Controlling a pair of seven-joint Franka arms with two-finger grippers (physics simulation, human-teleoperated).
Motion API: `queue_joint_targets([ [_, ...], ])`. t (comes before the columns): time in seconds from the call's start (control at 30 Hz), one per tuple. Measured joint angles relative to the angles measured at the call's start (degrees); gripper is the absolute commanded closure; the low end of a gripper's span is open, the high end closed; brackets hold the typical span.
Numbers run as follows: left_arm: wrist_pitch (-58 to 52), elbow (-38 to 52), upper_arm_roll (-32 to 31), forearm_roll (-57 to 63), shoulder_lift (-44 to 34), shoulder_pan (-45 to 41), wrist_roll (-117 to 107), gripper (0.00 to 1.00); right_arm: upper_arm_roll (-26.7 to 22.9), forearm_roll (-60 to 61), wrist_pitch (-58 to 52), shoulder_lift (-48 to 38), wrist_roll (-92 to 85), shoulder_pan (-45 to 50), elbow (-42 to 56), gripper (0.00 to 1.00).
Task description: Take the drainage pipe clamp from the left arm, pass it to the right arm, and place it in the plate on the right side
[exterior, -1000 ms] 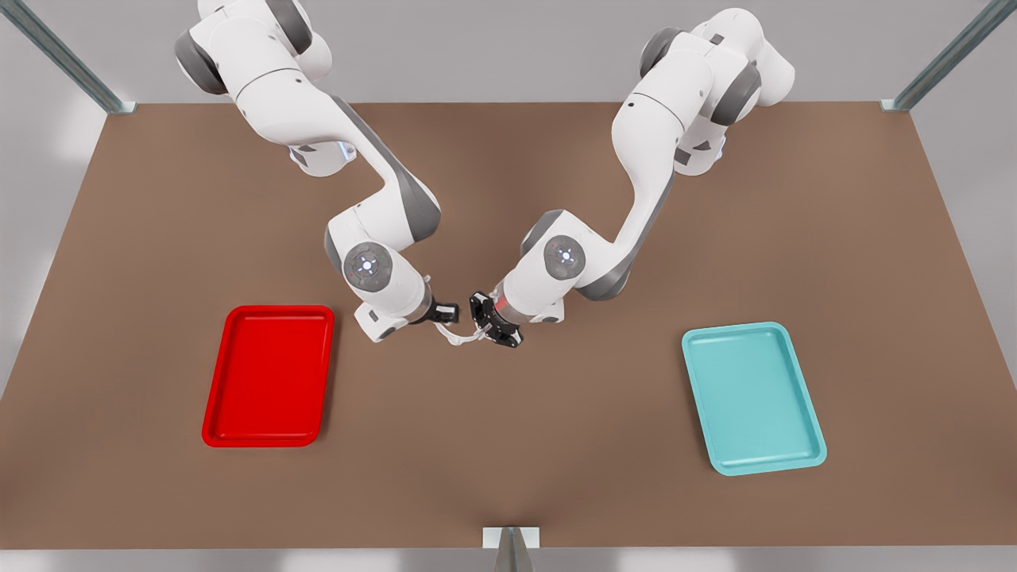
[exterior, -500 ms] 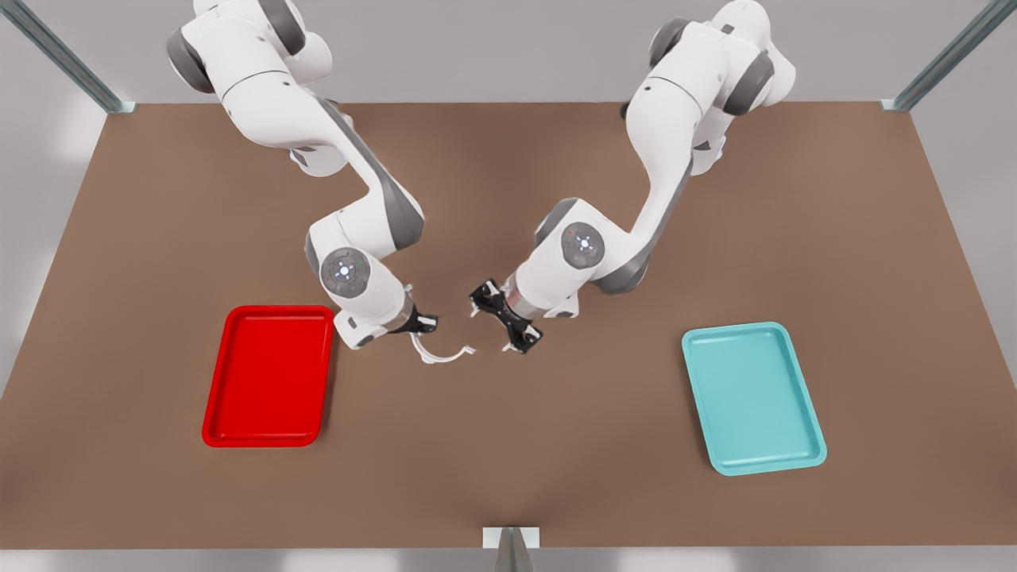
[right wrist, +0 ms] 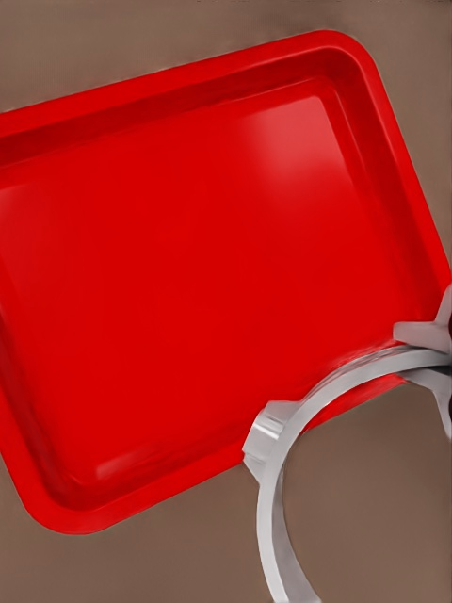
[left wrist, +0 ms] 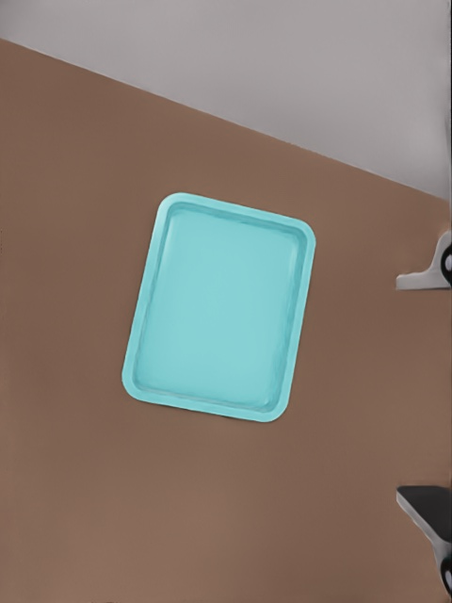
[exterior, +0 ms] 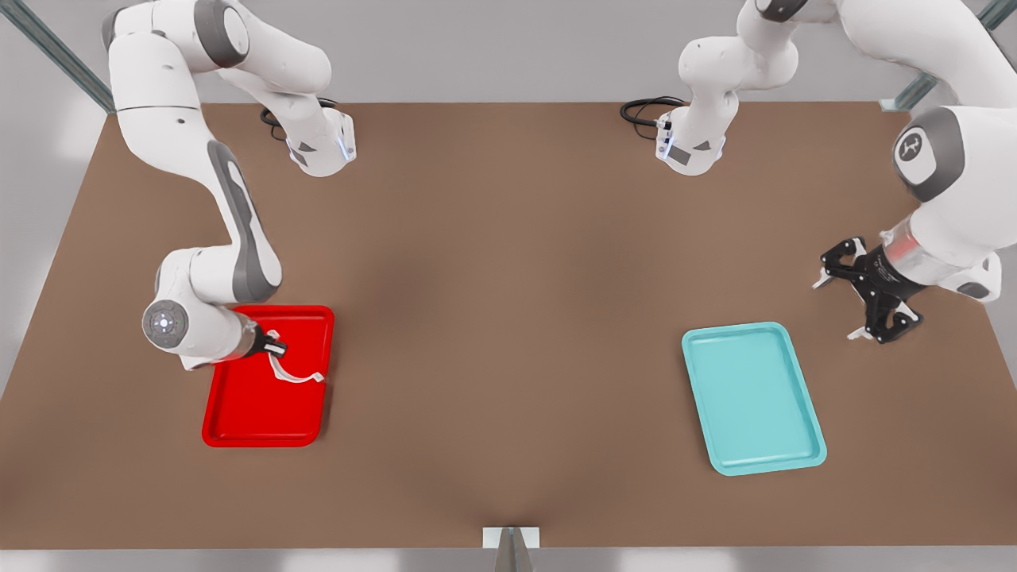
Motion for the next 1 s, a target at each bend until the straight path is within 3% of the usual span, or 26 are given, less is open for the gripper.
queue_joint_targets([
  [0.23, -2.03, 0.47, -0.06, 3.50, 1.47, -1.84, 32.19, 0.00, -0.04, -1.11, 2.60, 5.37, -8.12, -6.65, -1.50, 0.79],
  [0.27, -2.18, 1.06, -0.08, 3.84, 2.09, -1.82, 35.96, 0.00, -0.03, -1.49, 3.08, 5.70, -9.22, -6.87, -1.41, 0.28],
  [0.3, -2.30, 1.37, -0.08, 4.06, 2.45, -1.91, 39.53, 0.00, -0.03, -1.98, 3.53, 5.85, -10.18, -6.84, -1.24, 0.05],
  [0.33, -2.41, 1.48, -0.09, 4.23, 2.63, -2.32, 42.89, 0.00, -0.02, -2.57, 3.93, 5.89, -10.98, -6.77, -1.06, 0.00],
  [0.47, -2.71, 1.62, -0.11, 4.56, 2.84, -3.45, 54.60, 0.00, 0.75, -5.32, 3.97, 3.85, -12.50, -6.49, 2.88, 0.00],
  [0.63, -2.56, 1.76, -0.10, 4.84, 4.90, -3.72, 66.05, 0.00, 5.23, -4.12, -8.92, -3.10, -15.61, -6.65, 27.96, 0.00],
  [0.8, -1.78, 2.93, -0.10, 4.95, 6.59, -3.74, 74.78, 0.00, 8.31, -3.19, -21.18, -8.98, -17.98, -5.73, 30.86, 0.00],
  [0.83, -1.70, 2.97, -0.10, 4.96, 6.59, -3.74, 76.26, 0.00, 6.71, -3.10, -22.94, -9.92, -18.34, -3.86, 30.46, 0.00],
  [0.9, -1.58, 3.00, -0.10, 4.97, 6.54, -3.77, 78.97, 0.00, -1.49, -2.52, -25.93, -11.52, -18.96, 3.32, 30.15, 0.00],
  [1.0, -1.46, 3.01, -0.10, 4.95, 6.52, -3.83, 82.53, 0.00, -4.24, -1.74, -28.86, -11.54, -19.75, 5.22, 29.88, 0.00],
])
